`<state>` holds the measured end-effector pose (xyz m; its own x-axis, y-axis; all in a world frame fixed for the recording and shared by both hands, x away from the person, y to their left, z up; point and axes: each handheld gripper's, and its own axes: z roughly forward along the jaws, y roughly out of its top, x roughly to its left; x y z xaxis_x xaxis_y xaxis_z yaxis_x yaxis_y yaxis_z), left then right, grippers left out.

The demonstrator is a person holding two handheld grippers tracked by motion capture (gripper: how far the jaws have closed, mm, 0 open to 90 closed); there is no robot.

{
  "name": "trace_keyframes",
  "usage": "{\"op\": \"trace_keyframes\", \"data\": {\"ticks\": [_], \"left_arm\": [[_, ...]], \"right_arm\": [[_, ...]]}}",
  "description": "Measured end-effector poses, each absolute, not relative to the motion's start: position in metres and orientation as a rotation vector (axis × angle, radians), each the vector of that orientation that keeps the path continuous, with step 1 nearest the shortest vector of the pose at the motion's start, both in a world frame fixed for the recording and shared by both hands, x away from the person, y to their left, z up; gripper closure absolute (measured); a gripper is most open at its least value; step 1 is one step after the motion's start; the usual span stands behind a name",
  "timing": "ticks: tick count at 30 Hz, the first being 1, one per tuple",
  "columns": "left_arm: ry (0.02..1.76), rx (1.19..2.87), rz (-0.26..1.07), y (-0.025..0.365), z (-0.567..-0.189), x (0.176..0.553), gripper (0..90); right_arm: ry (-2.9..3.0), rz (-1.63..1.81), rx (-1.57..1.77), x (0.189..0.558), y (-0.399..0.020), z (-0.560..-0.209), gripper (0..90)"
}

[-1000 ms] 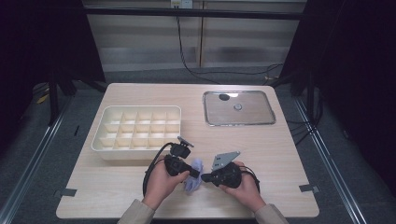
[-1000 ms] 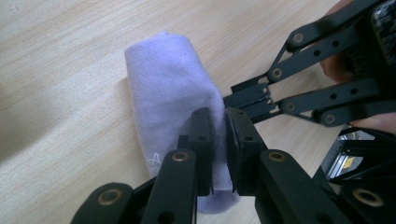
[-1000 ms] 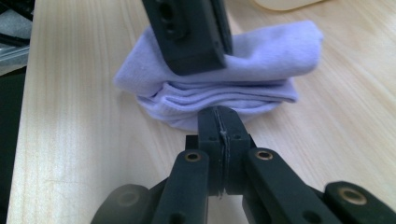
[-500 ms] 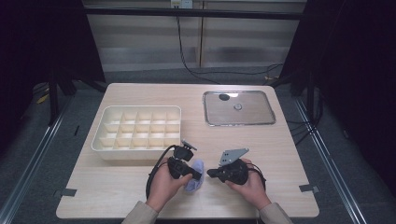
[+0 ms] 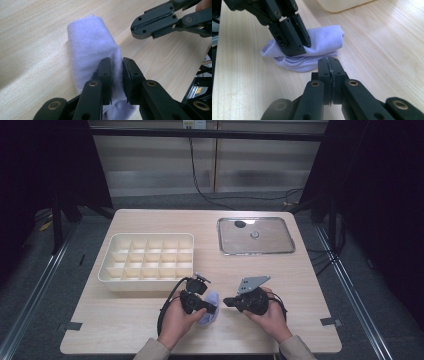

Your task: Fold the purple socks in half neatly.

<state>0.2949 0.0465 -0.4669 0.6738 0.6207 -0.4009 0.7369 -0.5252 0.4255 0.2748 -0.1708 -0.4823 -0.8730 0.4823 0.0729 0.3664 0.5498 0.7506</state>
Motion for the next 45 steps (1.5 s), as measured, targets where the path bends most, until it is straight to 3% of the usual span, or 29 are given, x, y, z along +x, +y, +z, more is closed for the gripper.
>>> {"op": "trace_keyframes", "data": {"ticks": [20,40,45], "left_arm": [[1.022,2.284,-0.242,0.05,-0.47,0.29,77.6],[1.035,2.238,-0.231,0.055,-0.472,0.284,77.2],[1.039,2.22,-0.279,0.057,-0.471,0.285,71.3]], "right_arm": [[2.625,1.256,0.711,0.293,-0.146,-0.465,89.6],[2.7,1.231,0.755,0.304,-0.128,-0.489,90.0],[2.7,1.235,0.75,0.303,-0.128,-0.49,90.0]]}}
